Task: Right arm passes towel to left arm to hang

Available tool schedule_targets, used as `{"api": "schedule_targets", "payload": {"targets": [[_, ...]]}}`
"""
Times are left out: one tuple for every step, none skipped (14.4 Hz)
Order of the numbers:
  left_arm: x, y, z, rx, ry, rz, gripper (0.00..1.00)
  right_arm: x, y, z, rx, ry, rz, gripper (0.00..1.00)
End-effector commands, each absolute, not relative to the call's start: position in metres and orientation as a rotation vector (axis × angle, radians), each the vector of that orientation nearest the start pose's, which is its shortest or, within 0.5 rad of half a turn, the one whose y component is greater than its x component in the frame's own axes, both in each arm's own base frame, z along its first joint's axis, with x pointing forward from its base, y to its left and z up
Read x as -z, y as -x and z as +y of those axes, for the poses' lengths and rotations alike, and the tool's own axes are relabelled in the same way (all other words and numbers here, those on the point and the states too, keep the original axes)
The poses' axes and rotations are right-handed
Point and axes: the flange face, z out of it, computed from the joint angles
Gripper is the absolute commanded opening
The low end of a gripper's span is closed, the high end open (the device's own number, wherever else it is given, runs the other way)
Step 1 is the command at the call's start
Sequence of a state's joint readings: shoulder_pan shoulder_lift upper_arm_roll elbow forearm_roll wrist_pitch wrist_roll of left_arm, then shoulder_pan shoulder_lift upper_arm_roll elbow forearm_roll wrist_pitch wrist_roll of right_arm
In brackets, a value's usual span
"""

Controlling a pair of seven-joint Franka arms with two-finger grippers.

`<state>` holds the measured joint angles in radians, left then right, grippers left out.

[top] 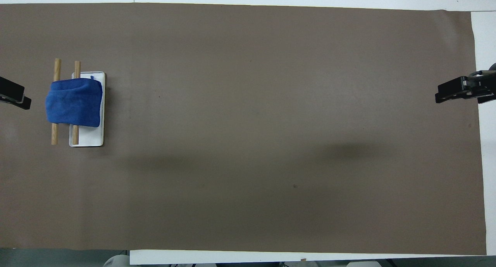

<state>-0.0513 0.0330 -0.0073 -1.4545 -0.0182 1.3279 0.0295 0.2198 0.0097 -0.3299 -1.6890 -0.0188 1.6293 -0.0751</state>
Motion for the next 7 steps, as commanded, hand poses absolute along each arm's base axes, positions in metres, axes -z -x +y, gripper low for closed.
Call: {"api": "schedule_targets", "payload": {"targets": [[-0.6401,-0.5272,-0.0207,-0.173,3.156,0.093,1.0,-0.5698,-0.5484,-0.064,-0.108,3.147,0.055,0.99],[-0.6407,-0.5271,-0.0216,-0.173,3.157,0.094,1.0,-0.5703,-0.5478,-0.0632,-0.111,3.146,0.048,0.99],[-0.6406,-0.5268,-0.0245,-0.176,3.167,0.101,1.0,-0.5701,-0.5475,-0.0632,-0.116,3.146,0.043,0.99],[-0.6414,-0.5263,-0.0244,-0.174,3.174,0.1,1.0,-0.5703,-0.5463,-0.0632,-0.125,3.144,0.043,0.99],[-0.641,-0.526,-0.0244,-0.174,3.174,0.102,1.0,-0.5711,-0.5459,-0.0632,-0.123,3.144,0.043,0.99],[-0.642,-0.5252,-0.0243,-0.169,3.174,0.102,1.0,-0.5719,-0.5455,-0.0633,-0.121,3.144,0.043,0.99],[-0.6414,-0.5253,-0.0243,-0.169,3.174,0.102,1.0,-0.5719,-0.5457,-0.0617,-0.121,3.144,0.039,0.99]]}}
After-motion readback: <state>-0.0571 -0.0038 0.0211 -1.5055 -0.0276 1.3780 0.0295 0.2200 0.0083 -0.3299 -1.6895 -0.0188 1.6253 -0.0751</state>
